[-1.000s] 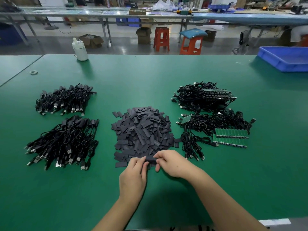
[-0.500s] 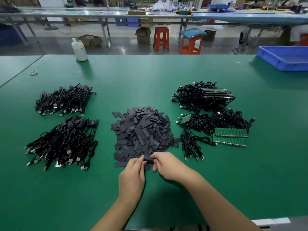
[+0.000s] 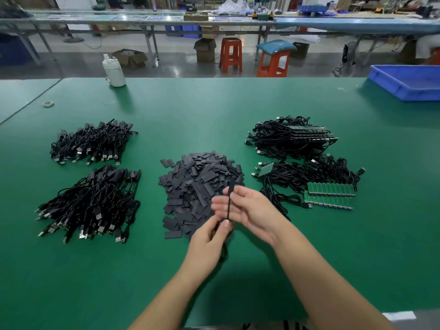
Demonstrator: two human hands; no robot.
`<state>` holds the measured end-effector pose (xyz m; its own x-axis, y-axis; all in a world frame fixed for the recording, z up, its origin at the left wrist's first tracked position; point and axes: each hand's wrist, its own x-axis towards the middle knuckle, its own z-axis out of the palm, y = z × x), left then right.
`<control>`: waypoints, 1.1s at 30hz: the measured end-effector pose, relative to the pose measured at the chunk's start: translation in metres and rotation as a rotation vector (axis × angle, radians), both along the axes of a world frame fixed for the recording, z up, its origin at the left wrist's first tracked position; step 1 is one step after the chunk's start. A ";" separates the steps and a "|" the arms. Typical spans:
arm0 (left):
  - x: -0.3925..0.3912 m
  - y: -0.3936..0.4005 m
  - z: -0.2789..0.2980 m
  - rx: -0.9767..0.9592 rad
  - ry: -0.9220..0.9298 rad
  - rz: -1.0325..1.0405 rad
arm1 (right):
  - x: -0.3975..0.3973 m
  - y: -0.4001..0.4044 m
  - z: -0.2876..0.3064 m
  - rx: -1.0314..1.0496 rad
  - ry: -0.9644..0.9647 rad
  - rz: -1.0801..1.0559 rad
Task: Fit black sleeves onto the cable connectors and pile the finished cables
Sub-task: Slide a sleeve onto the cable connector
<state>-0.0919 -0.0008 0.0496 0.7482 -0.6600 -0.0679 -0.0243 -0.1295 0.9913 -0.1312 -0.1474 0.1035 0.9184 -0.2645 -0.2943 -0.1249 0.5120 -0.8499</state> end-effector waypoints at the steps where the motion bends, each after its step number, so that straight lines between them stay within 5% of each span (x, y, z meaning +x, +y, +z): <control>1: -0.001 -0.005 0.006 -0.048 0.163 -0.044 | 0.003 -0.003 0.001 0.039 -0.034 -0.054; 3: 0.003 -0.012 0.017 -0.076 0.234 -0.055 | 0.010 -0.008 0.000 -0.026 -0.044 -0.104; 7: 0.030 -0.010 0.030 0.043 0.067 -0.001 | 0.020 -0.016 -0.004 -0.270 0.033 -0.162; 12: 0.098 0.012 0.036 0.521 -0.461 0.178 | 0.016 -0.047 -0.008 -1.340 0.372 -0.384; 14: 0.132 0.032 0.034 0.730 -0.638 0.246 | 0.009 -0.065 -0.013 -1.479 0.470 -0.494; 18: 0.187 0.072 0.021 1.033 -0.836 0.385 | 0.001 -0.091 -0.028 -1.389 0.675 -0.252; 24: 0.200 0.085 0.007 1.154 -0.999 0.344 | 0.007 -0.097 -0.038 -1.221 0.577 -0.028; 28: 0.200 0.077 0.006 1.150 -1.050 0.316 | 0.010 -0.102 -0.036 -1.152 0.514 -0.276; 33: 0.186 0.053 0.019 0.868 -1.139 0.347 | 0.005 -0.104 -0.028 -0.882 0.303 -0.645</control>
<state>0.0939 0.0525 0.0691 0.7768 -0.5011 0.3813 -0.5648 -0.8223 0.0699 -0.1266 -0.2514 0.0753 0.4577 -0.8881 0.0420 -0.3168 -0.2070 -0.9256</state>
